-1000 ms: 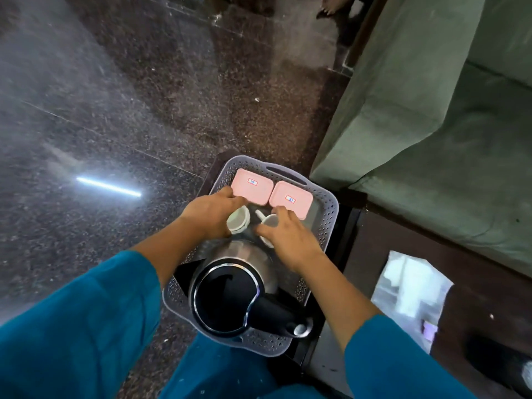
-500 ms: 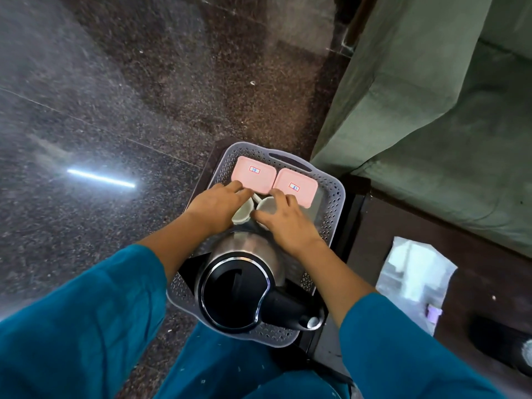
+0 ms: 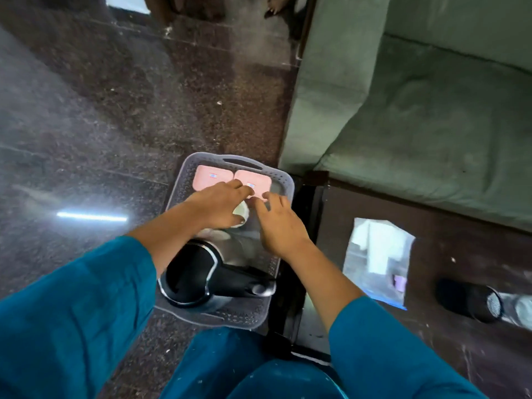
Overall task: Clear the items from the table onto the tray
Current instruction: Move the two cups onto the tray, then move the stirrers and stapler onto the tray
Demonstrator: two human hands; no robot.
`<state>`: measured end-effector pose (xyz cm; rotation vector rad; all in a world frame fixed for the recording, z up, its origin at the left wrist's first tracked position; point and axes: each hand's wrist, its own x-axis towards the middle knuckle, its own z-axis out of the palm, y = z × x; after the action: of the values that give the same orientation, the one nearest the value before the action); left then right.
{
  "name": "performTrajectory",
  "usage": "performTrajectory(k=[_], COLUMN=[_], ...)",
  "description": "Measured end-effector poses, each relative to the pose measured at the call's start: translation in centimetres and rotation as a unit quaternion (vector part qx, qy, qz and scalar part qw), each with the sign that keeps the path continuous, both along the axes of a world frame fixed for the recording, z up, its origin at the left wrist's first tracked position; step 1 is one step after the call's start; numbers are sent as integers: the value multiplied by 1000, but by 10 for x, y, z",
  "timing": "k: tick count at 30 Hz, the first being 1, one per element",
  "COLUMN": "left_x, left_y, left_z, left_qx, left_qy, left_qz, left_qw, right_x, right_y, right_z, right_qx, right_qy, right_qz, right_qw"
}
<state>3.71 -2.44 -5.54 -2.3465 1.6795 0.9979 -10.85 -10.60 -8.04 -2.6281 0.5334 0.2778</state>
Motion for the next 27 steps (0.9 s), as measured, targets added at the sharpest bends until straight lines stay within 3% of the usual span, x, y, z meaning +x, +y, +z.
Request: performTrajectory(k=[10,16,22,27], left_x=[-145,-285,-437,-531], left_y=[-105,-179,-268,-322], left_z=[26,12,-4,-30], left_qx=[-41,-53,-75,-70], left_qy=[26,69,152,124], left_qz=[-92,-139,-236,-245], left_qw=[995,986,957,959], right_x=[-145,-287,-441,-547], right_y=[-75,-131,-190,-237], right_z=[29,22,14,-15], right_qx=[-1,2,-5,8], right_qy=[-36,-35,-28,-13], right_qz=[-137,-234,-365,-496], right_qw=[990,972,931,868])
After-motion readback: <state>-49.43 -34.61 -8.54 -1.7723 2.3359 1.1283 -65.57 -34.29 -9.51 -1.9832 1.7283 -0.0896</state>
